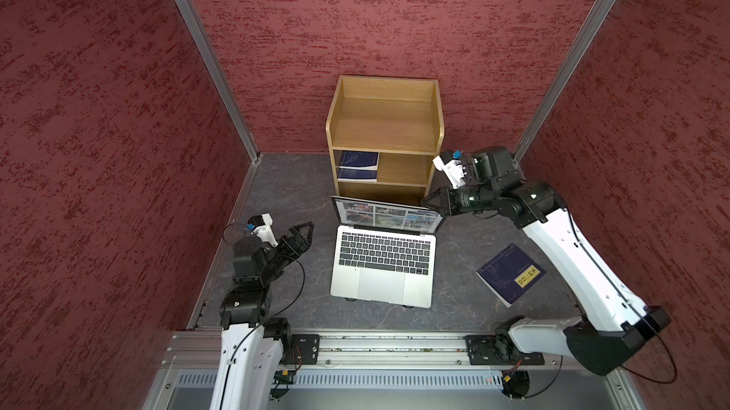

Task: Close the laptop lid and set it aside
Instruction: Close the lid of the laptop.

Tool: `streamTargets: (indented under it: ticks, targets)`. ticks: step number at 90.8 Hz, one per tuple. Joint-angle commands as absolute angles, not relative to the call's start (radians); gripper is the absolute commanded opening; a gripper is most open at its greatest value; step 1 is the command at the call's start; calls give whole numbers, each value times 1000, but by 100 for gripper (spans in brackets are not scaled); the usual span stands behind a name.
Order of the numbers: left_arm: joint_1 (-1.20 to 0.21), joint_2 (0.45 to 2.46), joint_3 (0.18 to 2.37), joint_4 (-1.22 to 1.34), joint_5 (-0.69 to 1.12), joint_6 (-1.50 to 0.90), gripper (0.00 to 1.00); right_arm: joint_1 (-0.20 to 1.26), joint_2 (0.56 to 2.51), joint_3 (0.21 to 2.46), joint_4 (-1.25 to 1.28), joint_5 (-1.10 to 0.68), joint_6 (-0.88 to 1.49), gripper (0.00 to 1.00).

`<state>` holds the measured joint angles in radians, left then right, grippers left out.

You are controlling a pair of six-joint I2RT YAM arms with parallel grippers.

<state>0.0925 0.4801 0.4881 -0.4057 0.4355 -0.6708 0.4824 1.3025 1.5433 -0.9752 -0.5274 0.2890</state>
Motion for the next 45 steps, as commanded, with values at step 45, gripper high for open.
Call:
streamTargets:
  ticks: [45]
  targets:
    - [58, 522, 571, -464, 388, -707, 100, 602, 1061, 1161, -867, -435, 504, 0]
